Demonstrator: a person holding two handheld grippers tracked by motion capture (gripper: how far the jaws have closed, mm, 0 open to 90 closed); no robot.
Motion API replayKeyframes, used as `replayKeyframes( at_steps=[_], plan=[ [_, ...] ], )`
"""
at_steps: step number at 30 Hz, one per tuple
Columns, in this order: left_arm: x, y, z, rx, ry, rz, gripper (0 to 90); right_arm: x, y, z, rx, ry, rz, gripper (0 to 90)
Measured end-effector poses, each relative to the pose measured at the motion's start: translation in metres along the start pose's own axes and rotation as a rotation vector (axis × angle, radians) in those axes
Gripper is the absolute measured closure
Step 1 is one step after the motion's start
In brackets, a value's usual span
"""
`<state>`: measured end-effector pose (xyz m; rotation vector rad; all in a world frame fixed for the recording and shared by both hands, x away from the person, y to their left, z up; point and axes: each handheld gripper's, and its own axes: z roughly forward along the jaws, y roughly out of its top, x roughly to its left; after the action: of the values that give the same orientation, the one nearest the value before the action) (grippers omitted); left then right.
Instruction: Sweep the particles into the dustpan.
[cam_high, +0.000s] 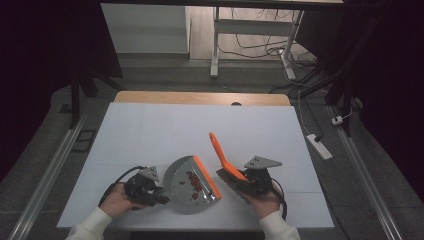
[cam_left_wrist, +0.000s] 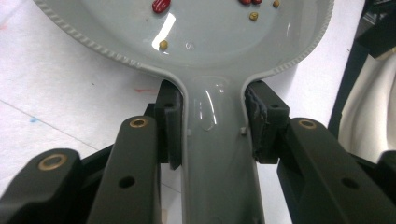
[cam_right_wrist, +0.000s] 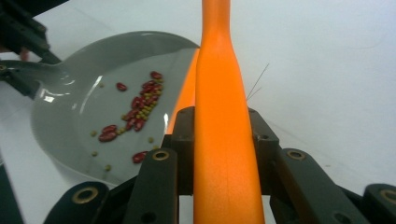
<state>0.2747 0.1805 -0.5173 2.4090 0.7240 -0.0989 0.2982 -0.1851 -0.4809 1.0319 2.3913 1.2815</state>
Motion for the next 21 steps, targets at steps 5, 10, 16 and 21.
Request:
replayKeyframes(
  at_steps=[5, 10, 16, 21],
  plan=[
    [0.002, -0.003, -0.005, -0.059, 0.02, -0.033, 61.7, -0.012, 0.001, -0.005, -0.016, -0.035, 0.008, 69.8],
    [0.005, -0.006, -0.014, -0.134, 0.049, -0.098, 61.7, -0.022, 0.005, -0.012, -0.057, -0.011, -0.013, 69.9],
    [0.007, -0.009, -0.026, -0.22, 0.091, -0.183, 61.7, -0.029, 0.004, -0.017, -0.054, -0.042, -0.018, 69.9],
    [0.008, -0.013, -0.028, -0.237, 0.113, -0.211, 61.6, -0.035, 0.003, -0.018, -0.024, -0.066, -0.047, 69.8]
  ],
)
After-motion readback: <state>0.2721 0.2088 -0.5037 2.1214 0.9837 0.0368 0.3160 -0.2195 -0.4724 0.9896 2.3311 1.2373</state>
